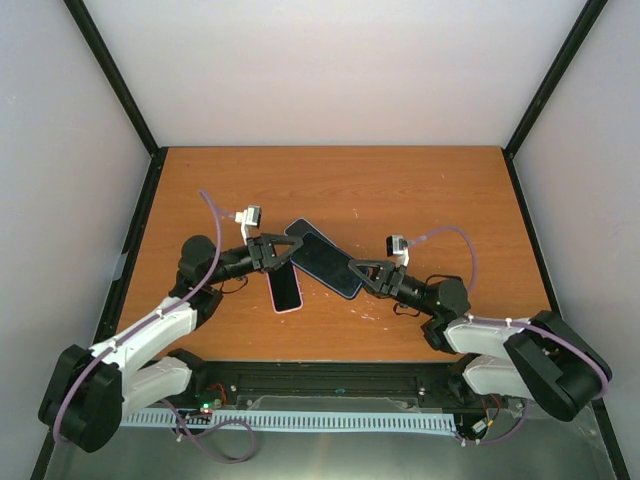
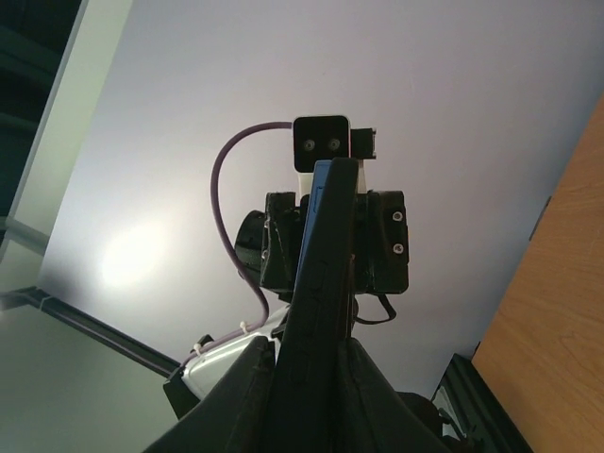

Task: Put the phone into the phone case

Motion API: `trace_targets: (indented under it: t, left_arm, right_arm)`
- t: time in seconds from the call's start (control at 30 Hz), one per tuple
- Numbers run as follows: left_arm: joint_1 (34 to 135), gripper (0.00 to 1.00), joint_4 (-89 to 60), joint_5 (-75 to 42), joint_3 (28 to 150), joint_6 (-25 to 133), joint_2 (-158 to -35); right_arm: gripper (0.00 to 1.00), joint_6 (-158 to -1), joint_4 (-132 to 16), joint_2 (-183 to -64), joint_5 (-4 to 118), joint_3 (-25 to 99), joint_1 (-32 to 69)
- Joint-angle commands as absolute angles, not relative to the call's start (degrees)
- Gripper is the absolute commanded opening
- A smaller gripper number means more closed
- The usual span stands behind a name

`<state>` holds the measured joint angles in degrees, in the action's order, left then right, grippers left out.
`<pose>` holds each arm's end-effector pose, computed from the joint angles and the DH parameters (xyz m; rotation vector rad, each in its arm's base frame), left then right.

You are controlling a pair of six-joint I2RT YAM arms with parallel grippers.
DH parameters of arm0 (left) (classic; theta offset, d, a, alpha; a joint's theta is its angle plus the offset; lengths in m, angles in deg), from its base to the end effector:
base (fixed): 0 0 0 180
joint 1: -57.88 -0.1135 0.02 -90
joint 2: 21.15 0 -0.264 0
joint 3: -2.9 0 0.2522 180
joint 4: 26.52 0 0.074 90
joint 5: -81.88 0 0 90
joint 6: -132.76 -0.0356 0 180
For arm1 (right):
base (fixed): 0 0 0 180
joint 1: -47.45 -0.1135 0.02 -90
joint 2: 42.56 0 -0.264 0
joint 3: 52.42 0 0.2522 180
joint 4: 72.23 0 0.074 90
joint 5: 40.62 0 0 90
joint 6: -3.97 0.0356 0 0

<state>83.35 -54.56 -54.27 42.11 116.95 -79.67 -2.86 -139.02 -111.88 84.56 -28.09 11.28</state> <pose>0.1855 -0.1168 0.2702 0.0647 1.8151 -1.8956 0.1500 0.1351 0.2205 -0.0446 1.6041 2.0854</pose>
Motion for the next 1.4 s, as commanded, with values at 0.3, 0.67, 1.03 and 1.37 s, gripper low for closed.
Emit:
trace_targets:
  t: [0.3, 0.67, 1.03, 1.37]
  left_arm:
    - [83.2, 0.31, -70.6, -63.4, 41.1, 124.7, -82.8]
    - [83.2, 0.38, -79.7, -63.9, 40.3, 131.2, -83.2]
    - [83.2, 0.08, -71.5, -63.3, 41.7, 126.2, -83.5]
    - [83.2, 0.00, -49.4, -59.5, 47.2, 113.8, -81.8]
  right_arm:
    - [0.16, 1.3, -154.2, -114.4, 84.8, -27.8, 10.8]
    - [0.17, 1.7, -154.0, -112.8, 84.7, -27.8, 10.9]
    - [0.30, 1.3, -152.5, -113.1, 85.4, -27.3, 10.9]
    - [0.26, -0.3, -147.6, -113.6, 84.4, -28.8, 10.9]
